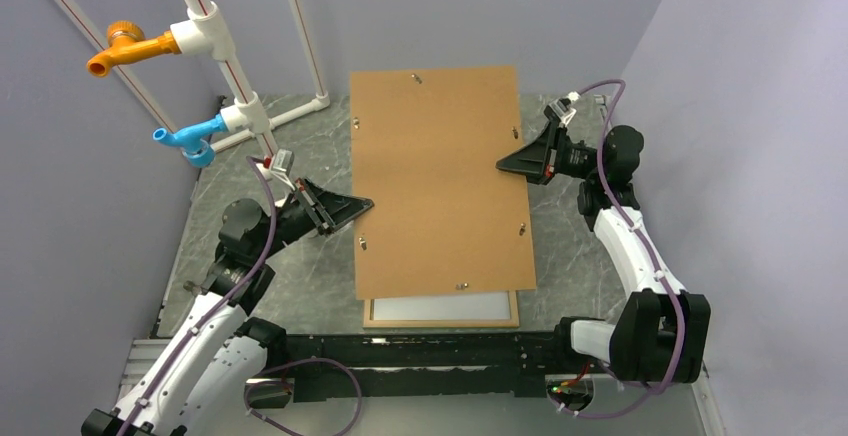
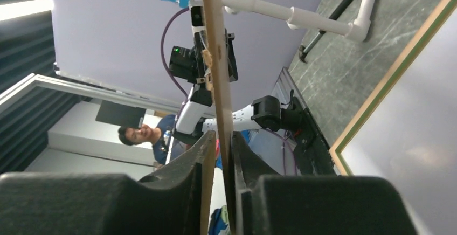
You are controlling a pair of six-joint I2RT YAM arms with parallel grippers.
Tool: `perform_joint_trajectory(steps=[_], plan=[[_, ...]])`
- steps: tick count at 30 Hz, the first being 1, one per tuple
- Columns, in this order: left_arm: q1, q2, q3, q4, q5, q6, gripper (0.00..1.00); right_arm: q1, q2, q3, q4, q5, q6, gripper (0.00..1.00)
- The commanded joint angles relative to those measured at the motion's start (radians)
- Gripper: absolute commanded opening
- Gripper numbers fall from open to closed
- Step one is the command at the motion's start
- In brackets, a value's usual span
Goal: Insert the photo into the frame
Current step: Place the photo frame item in the photo frame.
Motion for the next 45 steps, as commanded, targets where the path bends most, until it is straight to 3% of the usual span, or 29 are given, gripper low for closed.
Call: perform_joint_trajectory(steps=[1, 4, 6, 11, 13, 16, 21, 26, 30, 35, 40, 45], plan=[[0.012, 0.031, 0.022, -0.094, -0.032, 0.082, 0.0, 0.032, -0.036, 0.109, -0.268, -0.035, -0.215, 0.14], [0.014, 0.032, 0.009, -0.085, -0.029, 0.076, 0.0, 0.035, -0.033, 0.145, -0.391, -0.032, -0.309, 0.0], [0.016, 0.031, 0.003, -0.077, -0.028, 0.074, 0.05, 0.037, -0.033, 0.155, -0.419, -0.029, -0.333, 0.0], [0.025, 0.027, 0.004, -0.093, -0.027, 0.091, 0.65, 0.036, -0.021, 0.151, -0.415, -0.02, -0.334, 0.0], [0.032, 0.029, 0.009, -0.119, -0.019, 0.106, 0.76, 0.037, -0.017, 0.15, -0.437, -0.012, -0.351, 0.0], [0.043, 0.027, 0.013, -0.171, -0.013, 0.137, 0.82, 0.037, -0.009, 0.146, -0.46, 0.0, -0.373, 0.0], [0.056, 0.025, 0.095, -0.407, -0.078, 0.275, 0.9, 0.036, 0.003, 0.172, -0.599, 0.015, -0.476, 0.0], [0.057, 0.06, 0.229, -0.688, -0.196, 0.469, 0.9, 0.035, 0.033, 0.241, -0.821, 0.045, -0.658, 0.0], [0.056, 0.103, 0.286, -0.849, -0.259, 0.589, 0.89, 0.036, 0.049, 0.252, -0.89, 0.068, -0.715, 0.0], [0.056, 0.145, 0.249, -0.913, -0.246, 0.651, 0.84, 0.035, 0.068, 0.252, -0.971, 0.112, -0.789, 0.0], [0.049, 0.194, 0.165, -0.881, -0.178, 0.658, 0.76, 0.028, 0.094, 0.257, -1.071, 0.179, -0.868, 0.0], [0.011, 0.236, 0.128, -0.841, -0.217, 0.643, 0.72, 0.02, 0.111, 0.257, -1.145, 0.24, -0.922, 0.0]])
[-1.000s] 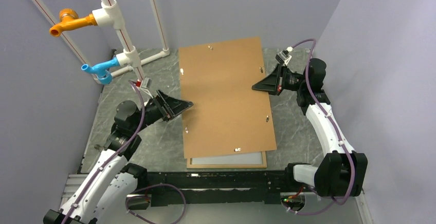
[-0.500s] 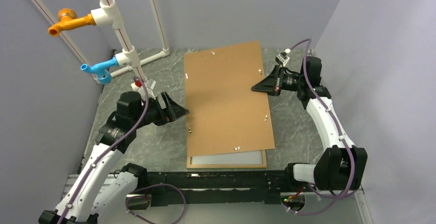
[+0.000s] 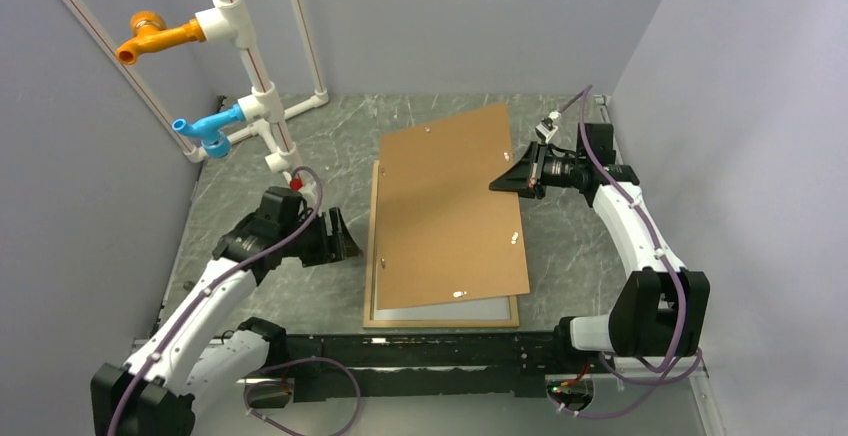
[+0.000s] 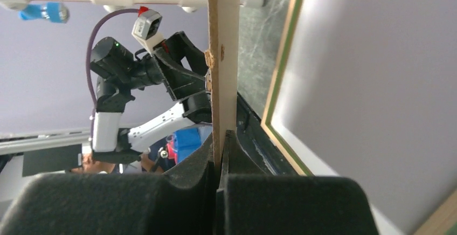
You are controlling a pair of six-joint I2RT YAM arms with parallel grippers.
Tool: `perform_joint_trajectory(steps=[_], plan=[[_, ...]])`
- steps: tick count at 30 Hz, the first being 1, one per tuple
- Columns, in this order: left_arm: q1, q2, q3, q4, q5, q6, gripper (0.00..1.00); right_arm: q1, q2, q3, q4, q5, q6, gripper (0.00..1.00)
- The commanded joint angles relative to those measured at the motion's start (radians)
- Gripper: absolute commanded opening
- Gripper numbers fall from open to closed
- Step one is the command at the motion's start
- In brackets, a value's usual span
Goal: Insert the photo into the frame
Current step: Place the photo frame item in the photo frame.
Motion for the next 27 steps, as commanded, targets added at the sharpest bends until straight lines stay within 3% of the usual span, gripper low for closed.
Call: perform_joint_trajectory(steps=[1, 9, 16, 27], plan=[[-0.019, 0.068, -0.034, 0.003, -0.064, -0.036, 0.71, -0.01, 0.002, 0.05, -0.08, 0.027, -0.066, 0.0], [-0.164, 0.223, -0.041, 0.056, -0.233, -0.06, 0.65, -0.023, 0.027, 0.03, -0.144, 0.095, -0.133, 0.0], [-0.263, 0.327, -0.069, 0.139, -0.301, -0.106, 0.55, -0.025, 0.048, -0.02, -0.112, 0.107, -0.14, 0.0], [-0.307, 0.427, -0.111, 0.233, -0.314, -0.139, 0.38, -0.023, 0.088, -0.093, -0.02, 0.089, -0.096, 0.0]])
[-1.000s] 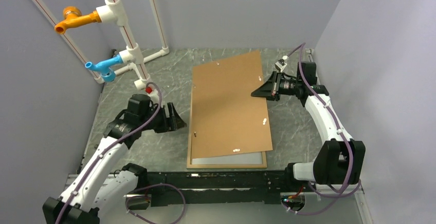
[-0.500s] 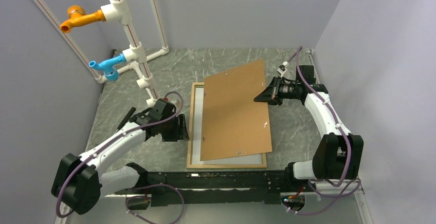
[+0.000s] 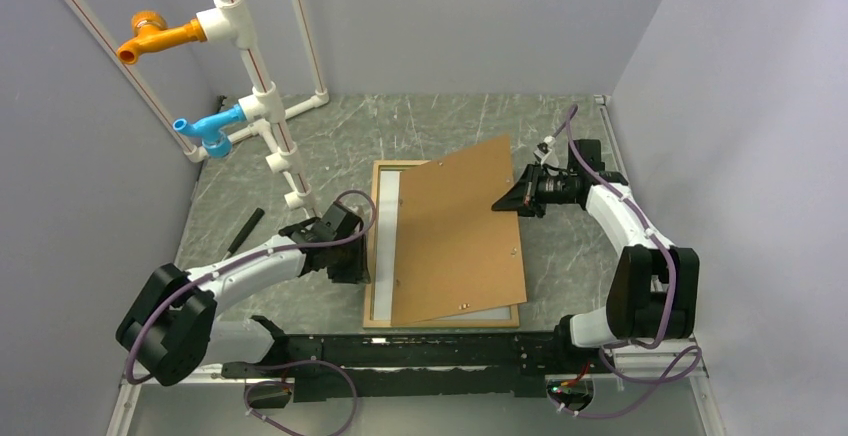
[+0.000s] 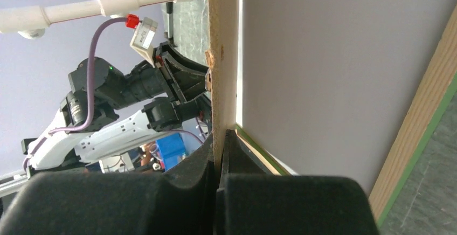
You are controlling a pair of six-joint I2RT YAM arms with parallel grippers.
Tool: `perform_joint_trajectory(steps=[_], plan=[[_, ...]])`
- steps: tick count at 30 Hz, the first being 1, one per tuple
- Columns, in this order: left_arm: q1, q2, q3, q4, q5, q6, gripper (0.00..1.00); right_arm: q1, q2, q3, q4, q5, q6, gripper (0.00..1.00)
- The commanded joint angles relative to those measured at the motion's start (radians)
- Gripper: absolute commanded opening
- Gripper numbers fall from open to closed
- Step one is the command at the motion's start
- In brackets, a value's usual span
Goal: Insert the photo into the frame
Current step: Place the photo frame item in the photo frame.
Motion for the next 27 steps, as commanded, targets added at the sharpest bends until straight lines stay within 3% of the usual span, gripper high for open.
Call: perform_joint_trajectory(steps=[1, 7, 27], plan=[[-0.009, 0.036, -0.018, 0.077, -0.012, -0.024, 0.36, -0.003, 0.003, -0.005, 0.085, -0.072, 0.042, 0.0], [-0.018, 0.07, -0.018, 0.064, -0.032, -0.026, 0.27, 0.012, 0.024, -0.01, 0.105, -0.074, 0.06, 0.0], [-0.021, 0.086, -0.029, 0.048, -0.058, -0.019, 0.19, 0.083, 0.105, 0.003, 0.213, -0.046, 0.077, 0.0]])
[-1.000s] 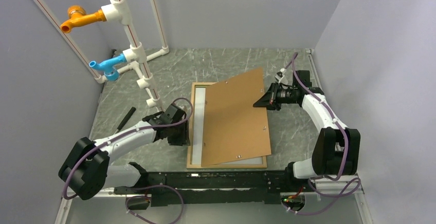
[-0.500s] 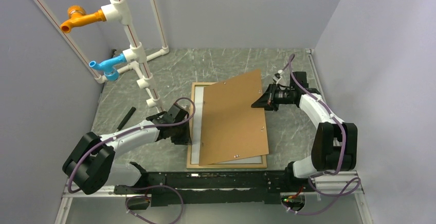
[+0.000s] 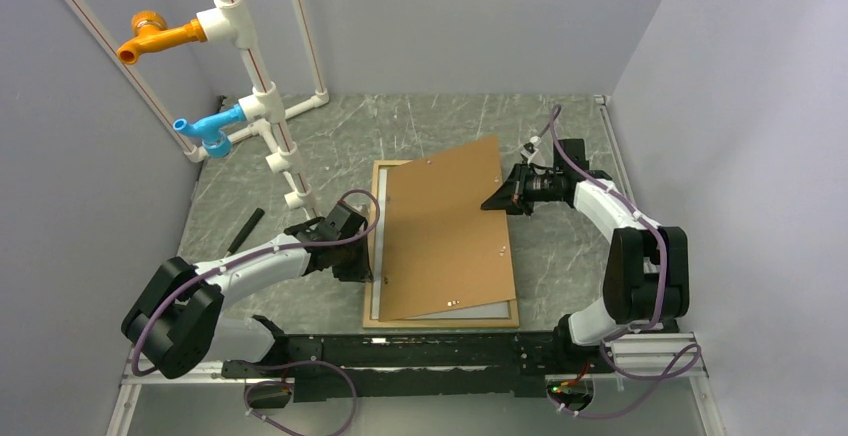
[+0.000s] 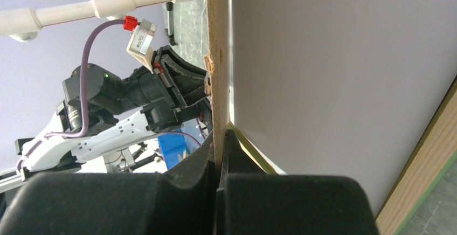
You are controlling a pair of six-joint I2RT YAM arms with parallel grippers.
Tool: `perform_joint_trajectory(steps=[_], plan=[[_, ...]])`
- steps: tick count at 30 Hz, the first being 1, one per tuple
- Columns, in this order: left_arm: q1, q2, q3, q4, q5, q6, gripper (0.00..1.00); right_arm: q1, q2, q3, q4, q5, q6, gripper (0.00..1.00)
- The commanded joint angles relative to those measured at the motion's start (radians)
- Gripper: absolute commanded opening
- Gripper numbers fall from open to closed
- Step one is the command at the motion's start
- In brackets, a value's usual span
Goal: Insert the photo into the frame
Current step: Place the photo frame item in the photo frame.
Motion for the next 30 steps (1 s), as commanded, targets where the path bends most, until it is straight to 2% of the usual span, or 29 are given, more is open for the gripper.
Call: perform_joint_trajectory(steps=[1, 14, 19, 23, 30], plan=[[-0.005, 0.039, -0.028, -0.024, -0.069, 0.018, 0.19, 0.022, 0.014, 0.017, 0.085, -0.037, 0.024, 0.0], [-0.005, 0.046, -0.024, -0.028, -0.07, 0.02, 0.18, 0.07, 0.086, -0.027, 0.137, 0.015, -0.003, 0.0], [-0.007, 0.044, -0.017, -0.036, -0.075, 0.025, 0.2, 0.07, 0.105, -0.049, 0.124, 0.054, -0.035, 0.0], [-0.006, 0.031, -0.016, -0.04, -0.084, 0.018, 0.26, 0.072, 0.116, -0.069, 0.118, 0.096, -0.056, 0.0], [-0.007, 0.014, -0.012, -0.048, -0.086, 0.018, 0.25, 0.071, 0.102, -0.073, 0.135, 0.141, -0.054, 0.0]])
